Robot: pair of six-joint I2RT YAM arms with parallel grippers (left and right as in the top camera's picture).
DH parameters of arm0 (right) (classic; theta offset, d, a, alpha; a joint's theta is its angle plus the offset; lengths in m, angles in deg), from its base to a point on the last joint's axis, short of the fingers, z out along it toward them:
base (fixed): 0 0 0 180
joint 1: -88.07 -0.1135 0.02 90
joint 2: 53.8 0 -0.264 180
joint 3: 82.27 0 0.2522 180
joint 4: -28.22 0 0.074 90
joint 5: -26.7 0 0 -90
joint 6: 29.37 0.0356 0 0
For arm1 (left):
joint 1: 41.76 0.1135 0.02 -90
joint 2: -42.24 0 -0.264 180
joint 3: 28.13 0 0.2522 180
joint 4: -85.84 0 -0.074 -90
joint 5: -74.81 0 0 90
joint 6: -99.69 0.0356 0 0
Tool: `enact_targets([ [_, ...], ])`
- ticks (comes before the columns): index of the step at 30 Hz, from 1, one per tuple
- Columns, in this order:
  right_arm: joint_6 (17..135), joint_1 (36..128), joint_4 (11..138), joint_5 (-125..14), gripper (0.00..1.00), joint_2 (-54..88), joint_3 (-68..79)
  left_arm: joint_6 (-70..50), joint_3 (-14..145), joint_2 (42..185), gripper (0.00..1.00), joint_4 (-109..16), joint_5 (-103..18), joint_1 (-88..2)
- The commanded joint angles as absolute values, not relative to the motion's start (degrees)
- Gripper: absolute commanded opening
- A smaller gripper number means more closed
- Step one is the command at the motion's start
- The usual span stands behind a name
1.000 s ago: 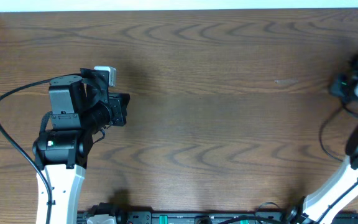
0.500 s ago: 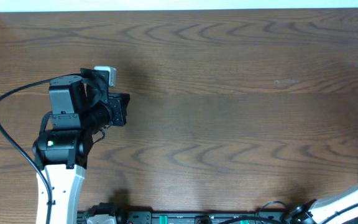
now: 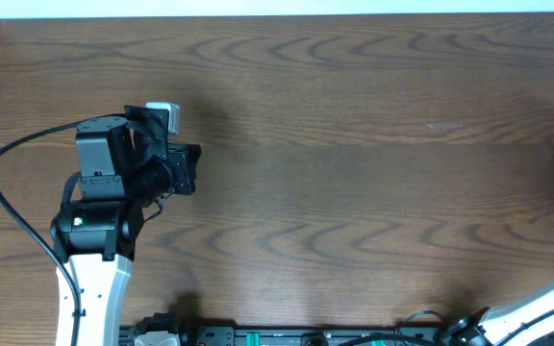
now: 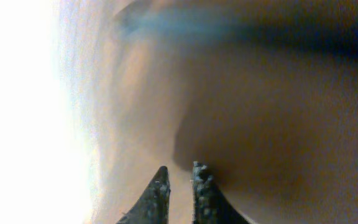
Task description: Untangle cables
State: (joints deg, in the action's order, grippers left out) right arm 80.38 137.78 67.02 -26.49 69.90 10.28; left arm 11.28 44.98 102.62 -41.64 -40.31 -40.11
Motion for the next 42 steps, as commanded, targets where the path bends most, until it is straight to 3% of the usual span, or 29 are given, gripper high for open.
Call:
enact_targets([
  [1, 72.9, 133.6, 69.6, -18.8, 0.17, 70.3, 10.8, 12.3, 46.3, 102.7, 0.19, -41.6, -40.0, -40.2],
  [8, 69.8, 126.1, 76.9, -32.9, 0.23, 61.4, 11.4, 12.3, 46.3, 102.7, 0.19, -41.6, -40.0, -40.2],
  [13, 62.4, 120.8, 79.6, -33.9, 0.47, 54.0, 11.4, 13.2, 46.3, 102.7, 0.25, -41.6, -40.0, -40.2],
  [18, 52.8, 113.0, 83.3, -33.9, 0.58, 42.3, 11.4, 14.2, 46.3, 102.7, 0.29, -41.7, -40.0, -40.2],
  [21, 48.0, 109.2, 85.9, -33.8, 0.70, 36.3, 11.4, 14.2, 46.3, 102.4, 0.33, -42.1, -39.9, -40.2],
  [24, 41.5, 105.2, 92.0, -33.8, 0.72, 29.6, 11.4, 14.2, 46.3, 99.8, 0.35, -43.3, -37.7, -40.2],
  [31, 41.3, 99.2, 98.9, -33.8, 0.72, 13.8, 11.4, 14.2, 46.3, 90.1, 0.37, -45.0, -32.2, -40.2],
  [40, 42.5, 98.5, 102.4, -37.1, 0.75, -9.8, 11.4, 12.9, 46.3, 80.5, 0.41, -44.4, -30.1, -40.2],
  [42, 41.1, 98.5, 105.3, -38.9, 0.87, -14.2, 11.4, 12.2, 46.3, 79.4, 0.41, -44.4, -30.1, -40.2],
])
